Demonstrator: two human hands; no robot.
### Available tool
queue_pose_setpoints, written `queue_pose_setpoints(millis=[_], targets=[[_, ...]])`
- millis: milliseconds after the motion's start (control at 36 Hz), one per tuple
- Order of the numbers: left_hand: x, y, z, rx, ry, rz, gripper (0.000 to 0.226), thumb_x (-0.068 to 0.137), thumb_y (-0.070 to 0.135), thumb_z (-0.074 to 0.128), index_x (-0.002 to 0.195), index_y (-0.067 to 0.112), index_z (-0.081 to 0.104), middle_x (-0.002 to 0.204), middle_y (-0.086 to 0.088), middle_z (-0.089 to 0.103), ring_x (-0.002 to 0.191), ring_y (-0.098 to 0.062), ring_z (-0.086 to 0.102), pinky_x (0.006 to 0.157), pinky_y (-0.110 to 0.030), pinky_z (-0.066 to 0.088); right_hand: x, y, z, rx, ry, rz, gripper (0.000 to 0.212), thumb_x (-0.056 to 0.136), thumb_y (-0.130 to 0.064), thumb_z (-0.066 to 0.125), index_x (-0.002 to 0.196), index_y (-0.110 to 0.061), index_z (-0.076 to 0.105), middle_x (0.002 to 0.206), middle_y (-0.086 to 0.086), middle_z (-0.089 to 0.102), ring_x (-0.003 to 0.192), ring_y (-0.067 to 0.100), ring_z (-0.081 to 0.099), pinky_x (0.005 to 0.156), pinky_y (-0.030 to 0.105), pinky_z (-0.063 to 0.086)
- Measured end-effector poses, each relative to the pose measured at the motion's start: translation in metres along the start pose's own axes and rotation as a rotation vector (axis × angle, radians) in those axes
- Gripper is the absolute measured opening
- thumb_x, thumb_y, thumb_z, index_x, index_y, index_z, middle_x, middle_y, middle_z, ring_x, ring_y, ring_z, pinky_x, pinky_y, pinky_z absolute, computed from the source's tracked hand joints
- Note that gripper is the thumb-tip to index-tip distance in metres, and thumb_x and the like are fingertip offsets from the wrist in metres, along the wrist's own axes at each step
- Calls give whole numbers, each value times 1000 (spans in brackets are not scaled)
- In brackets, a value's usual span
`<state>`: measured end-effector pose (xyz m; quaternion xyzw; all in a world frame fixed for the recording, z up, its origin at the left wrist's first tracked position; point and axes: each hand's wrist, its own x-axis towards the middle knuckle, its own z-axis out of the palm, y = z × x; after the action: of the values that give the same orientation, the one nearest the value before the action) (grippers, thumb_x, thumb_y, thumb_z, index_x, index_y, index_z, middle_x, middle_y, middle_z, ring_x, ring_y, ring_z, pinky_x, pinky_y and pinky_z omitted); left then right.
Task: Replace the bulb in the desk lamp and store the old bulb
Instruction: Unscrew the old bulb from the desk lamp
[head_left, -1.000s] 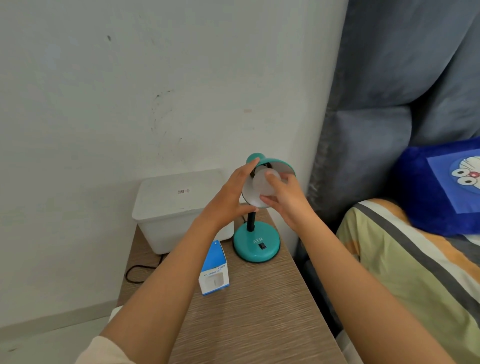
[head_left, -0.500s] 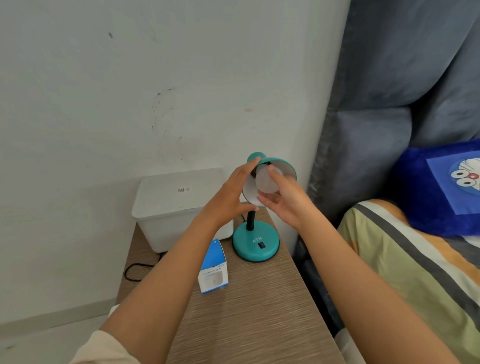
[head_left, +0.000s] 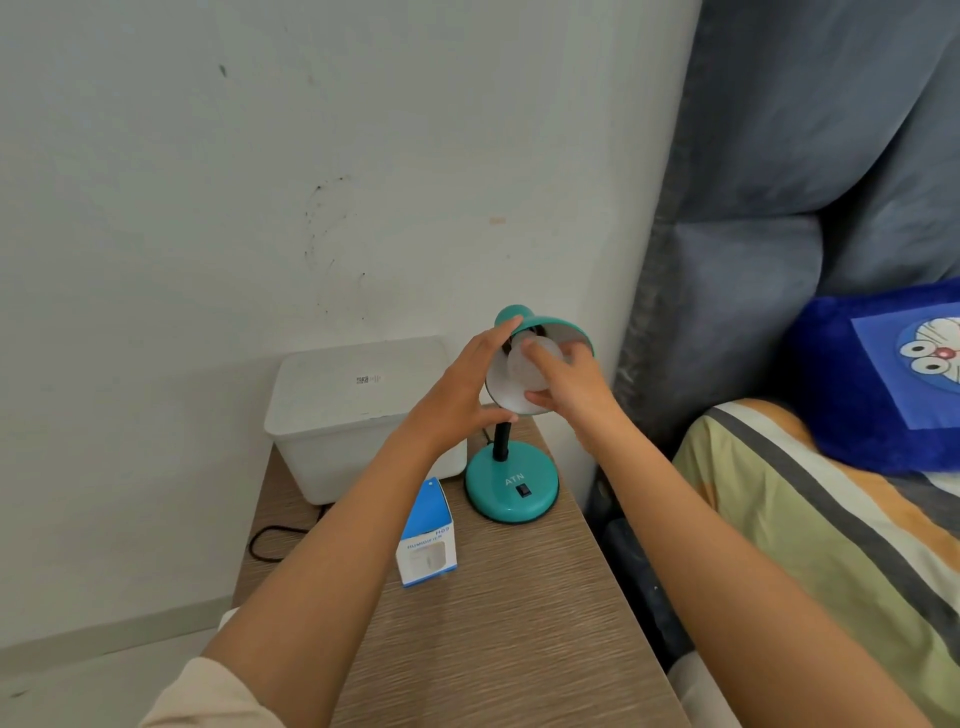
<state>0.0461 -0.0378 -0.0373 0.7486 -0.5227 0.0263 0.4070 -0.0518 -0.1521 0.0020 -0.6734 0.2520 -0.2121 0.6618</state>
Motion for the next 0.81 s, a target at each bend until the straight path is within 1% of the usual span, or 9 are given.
queue_pose_setpoints(millis=[111,306,389,444,500,611,667,750,806], targets=[[1,0,-1,-12,-2,-6,106,67,7,82,141,41,14,137,16,31,120,18,29,96,4,23,0,3,-1,-389,134,-306,50,82,-35,64,125,-15,49,109,-1,54,100,16,53,82,31,50],[2,2,-1,-1,10,-14,107,66,9,83,138,46,14,136,17,30,121,10,29,95,6,21,-4,19,3,-735,266,-539,59,81,-23,67,133,-18,40,133,9,44,121,26,42,92,28,38],[2,3,0,-2,13,-20,106,66,7,82,139,45,14,137,15,32,120,11,29,95,5,22,-4,14,8,-361,206,-296,64,84,-25,64,138,-13,33,136,8,41,124,25,44,95,24,43],[2,3,1,3,13,-25,105,68,8,81,140,44,14,141,11,34,122,8,30,96,3,24,-6,5,10,135,52,35,58,89,-33,57,139,-12,34,127,4,43,110,26,55,85,22,54],[2,4,0,4,13,-32,104,69,8,81,142,40,14,143,7,34,123,6,30,96,1,24,-7,0,9,520,-106,199,53,91,-34,54,136,-10,38,128,7,44,91,21,61,91,33,54],[1,3,-1,-3,17,-35,104,69,8,80,142,41,14,139,9,35,120,6,33,93,2,27,-6,5,11,443,-23,167,60,87,-22,64,135,-8,32,134,12,44,107,23,55,84,31,54],[1,3,0,13,22,-22,101,71,10,80,140,43,13,140,9,35,120,9,31,93,3,26,-5,7,10,499,-47,192,54,87,-28,63,131,-12,38,132,11,46,116,26,52,80,29,54],[1,3,1,21,26,-21,99,72,14,79,140,42,13,143,7,34,121,9,30,94,4,24,-3,5,6,576,-98,251,36,91,-31,56,120,-12,46,127,12,49,119,28,50,86,35,53],[2,3,1,21,20,-16,99,72,13,79,140,41,12,138,11,34,119,10,30,94,5,24,-3,6,7,476,-78,219,45,90,-26,58,126,-5,42,131,13,48,119,27,50,84,34,54]])
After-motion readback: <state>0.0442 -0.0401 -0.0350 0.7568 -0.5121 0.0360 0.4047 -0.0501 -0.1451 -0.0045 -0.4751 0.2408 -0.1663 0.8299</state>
